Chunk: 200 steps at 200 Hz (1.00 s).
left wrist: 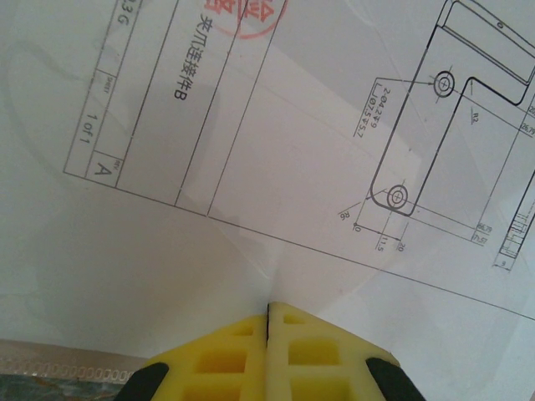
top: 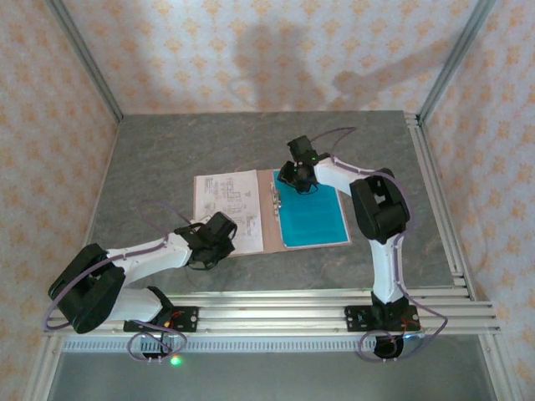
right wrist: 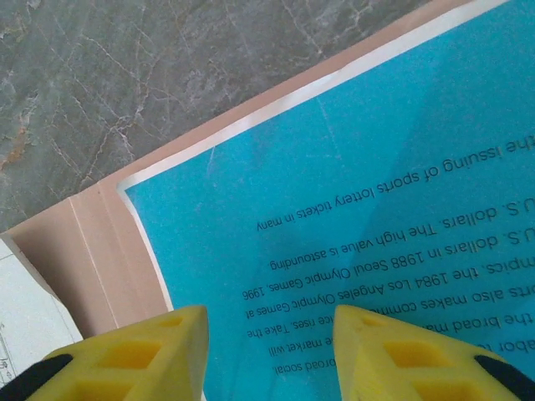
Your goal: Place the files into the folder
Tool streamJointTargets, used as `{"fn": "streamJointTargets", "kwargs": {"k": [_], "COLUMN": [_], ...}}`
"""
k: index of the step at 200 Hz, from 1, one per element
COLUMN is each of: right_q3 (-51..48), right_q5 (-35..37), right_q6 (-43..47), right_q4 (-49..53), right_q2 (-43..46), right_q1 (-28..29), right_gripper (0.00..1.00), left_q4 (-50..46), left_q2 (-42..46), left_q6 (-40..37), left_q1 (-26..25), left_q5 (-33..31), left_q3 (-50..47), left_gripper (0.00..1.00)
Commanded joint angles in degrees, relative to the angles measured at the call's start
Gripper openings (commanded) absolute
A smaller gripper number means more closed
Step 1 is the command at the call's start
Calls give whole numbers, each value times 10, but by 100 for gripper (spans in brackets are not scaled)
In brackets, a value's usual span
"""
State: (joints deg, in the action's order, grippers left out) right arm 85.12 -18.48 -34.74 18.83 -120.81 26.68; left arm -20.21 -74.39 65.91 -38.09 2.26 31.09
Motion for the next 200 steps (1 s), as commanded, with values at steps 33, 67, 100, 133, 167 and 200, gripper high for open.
{"fn": "streamJointTargets", "kwargs": {"k": [33, 67, 100, 133, 167, 200], "right_q3": [23, 5, 2, 7, 4, 34], "right_q5": [3, -5, -4, 4, 15, 12], "right_q6": [-7, -11, -9, -13, -25, -17], "right_q4": [14, 0, 2, 8, 3, 14], "right_q2": [-19, 1, 29, 45, 78, 62], "right_q1": [-5, -5, -1, 1, 5, 22], "right_gripper": [43, 43, 44, 45, 46, 39], "left_q4": [-26, -26, -26, -28, -32, -27], "left_q2": [8, 7, 5, 5, 8, 5], "left_q6": [-6, -6, -7, -6, -7, -7], "left_q1": [6, 6, 6, 6, 6, 6], "left_q5": [-24, -24, -25, -25, -28, -27], "left_q3": [1, 1, 3, 5, 5, 5], "left_gripper": [0, 0, 0, 0, 0, 0]}}
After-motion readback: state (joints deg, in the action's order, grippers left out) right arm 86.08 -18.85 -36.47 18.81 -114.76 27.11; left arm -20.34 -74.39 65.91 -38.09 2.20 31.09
